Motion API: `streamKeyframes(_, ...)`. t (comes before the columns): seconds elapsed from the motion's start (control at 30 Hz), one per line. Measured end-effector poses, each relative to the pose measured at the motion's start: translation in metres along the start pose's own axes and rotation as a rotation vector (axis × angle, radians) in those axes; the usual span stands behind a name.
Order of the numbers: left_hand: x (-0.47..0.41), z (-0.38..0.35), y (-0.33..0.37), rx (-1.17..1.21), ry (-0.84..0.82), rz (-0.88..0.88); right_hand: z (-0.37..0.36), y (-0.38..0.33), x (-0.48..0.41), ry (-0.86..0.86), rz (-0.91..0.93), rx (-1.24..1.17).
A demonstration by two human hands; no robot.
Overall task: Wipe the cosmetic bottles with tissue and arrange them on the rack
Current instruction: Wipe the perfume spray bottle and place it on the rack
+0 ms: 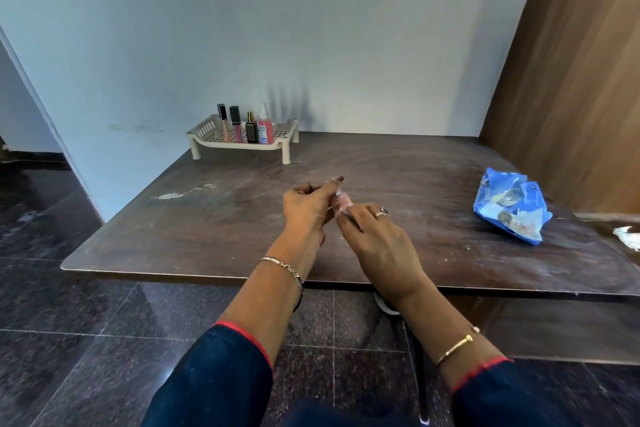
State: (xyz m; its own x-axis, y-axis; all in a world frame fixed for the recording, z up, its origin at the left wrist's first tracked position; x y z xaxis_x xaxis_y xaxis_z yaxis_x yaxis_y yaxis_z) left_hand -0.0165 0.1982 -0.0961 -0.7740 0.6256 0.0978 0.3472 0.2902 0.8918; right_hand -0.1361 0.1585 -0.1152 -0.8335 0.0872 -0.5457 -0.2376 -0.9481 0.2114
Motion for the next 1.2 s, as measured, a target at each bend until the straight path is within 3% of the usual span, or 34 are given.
streamKeyframes(0.13,-0.003,0.012,0.007,0.108,-0.014,-0.040,-0.008,-0.007,0.032,-0.028,-0.072,-0.161)
streamKeyframes(0.27,0.000,0.007,0.004,0.134,-0.119,-0.078,-0.001,0.001,0.023,0.117,-0.138,-0.330)
streamKeyframes(0.43,0.010,-0.004,-0.005,0.116,-0.293,-0.082,0.020,0.019,-0.018,0.248,-0.193,-0.366)
streamKeyframes(0.63,0.007,0.004,-0.002,0.179,-0.252,-0.085,0.005,0.008,0.008,0.176,-0.110,-0.375)
streamKeyframes(0.87,0.004,0.001,-0.002,0.256,-0.273,-0.112,-0.005,0.010,0.021,0.189,-0.186,-0.498)
streamKeyframes(1.07,0.009,-0.010,-0.015,0.441,-0.339,-0.004,0.010,0.016,-0.030,0.285,-0.286,-0.634)
streamKeyframes(1.2,0.003,-0.003,-0.017,0.599,-0.393,0.054,0.009,0.008,-0.016,0.212,-0.265,-0.693)
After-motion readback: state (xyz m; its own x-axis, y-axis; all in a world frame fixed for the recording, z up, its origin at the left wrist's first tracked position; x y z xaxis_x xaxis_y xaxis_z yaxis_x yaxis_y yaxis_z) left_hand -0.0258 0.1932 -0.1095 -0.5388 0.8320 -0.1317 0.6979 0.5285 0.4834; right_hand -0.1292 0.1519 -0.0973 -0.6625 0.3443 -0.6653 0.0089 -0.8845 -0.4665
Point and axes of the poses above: each hand's wrist, its own x-axis away from the middle knuckle, its own z-axis out of the back of the hand, y = z × x, the point moved 2 cm from there along -x, towards the middle knuckle, and after that the axes turned 10 degrees about -y, right-handed, at the moved point
